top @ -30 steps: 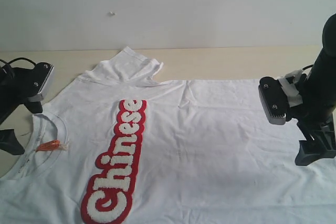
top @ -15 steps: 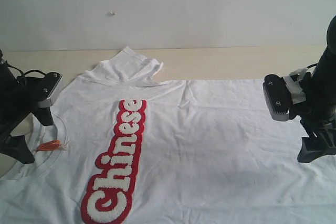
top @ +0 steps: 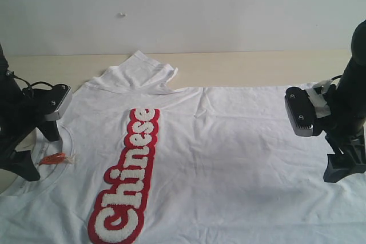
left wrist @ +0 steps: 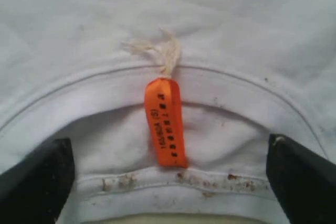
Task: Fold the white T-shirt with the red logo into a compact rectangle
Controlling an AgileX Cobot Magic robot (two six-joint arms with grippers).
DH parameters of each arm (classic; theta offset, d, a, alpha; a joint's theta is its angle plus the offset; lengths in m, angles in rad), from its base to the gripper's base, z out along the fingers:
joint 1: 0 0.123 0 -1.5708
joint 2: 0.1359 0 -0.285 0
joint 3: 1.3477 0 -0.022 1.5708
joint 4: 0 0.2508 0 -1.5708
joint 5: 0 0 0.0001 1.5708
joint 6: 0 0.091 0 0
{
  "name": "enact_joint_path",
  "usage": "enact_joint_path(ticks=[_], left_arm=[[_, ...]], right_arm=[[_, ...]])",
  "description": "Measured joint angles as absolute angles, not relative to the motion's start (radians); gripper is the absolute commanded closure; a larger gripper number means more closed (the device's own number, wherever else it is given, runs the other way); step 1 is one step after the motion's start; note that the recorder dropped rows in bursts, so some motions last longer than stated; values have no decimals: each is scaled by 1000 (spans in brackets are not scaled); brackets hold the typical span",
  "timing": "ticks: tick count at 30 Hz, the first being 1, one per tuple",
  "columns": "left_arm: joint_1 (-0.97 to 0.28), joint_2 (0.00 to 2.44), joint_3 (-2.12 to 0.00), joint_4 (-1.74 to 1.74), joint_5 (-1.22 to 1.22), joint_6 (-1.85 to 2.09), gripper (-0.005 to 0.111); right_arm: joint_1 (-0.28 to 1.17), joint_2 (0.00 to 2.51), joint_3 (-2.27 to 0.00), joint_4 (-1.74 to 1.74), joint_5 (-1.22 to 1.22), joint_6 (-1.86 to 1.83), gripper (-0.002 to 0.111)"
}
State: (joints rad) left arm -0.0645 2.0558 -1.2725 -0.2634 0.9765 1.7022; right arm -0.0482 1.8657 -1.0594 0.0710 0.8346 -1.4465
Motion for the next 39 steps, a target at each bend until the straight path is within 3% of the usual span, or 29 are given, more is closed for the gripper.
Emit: enact_joint_path(ticks=[18,30,39], left_arm=[[-65,2056,-1286,-263,958,1589,12],[-198,2056,-1286,-192,944,1592,12],[-208,2056,-1286,-66,922,1569,12]], right_arm=[[-48,1866,-1059,75,835,-1410,14],[-48,1866,-1059,75,827,-1407,14],[-48,1866,-1059,89,814,-1403,14]])
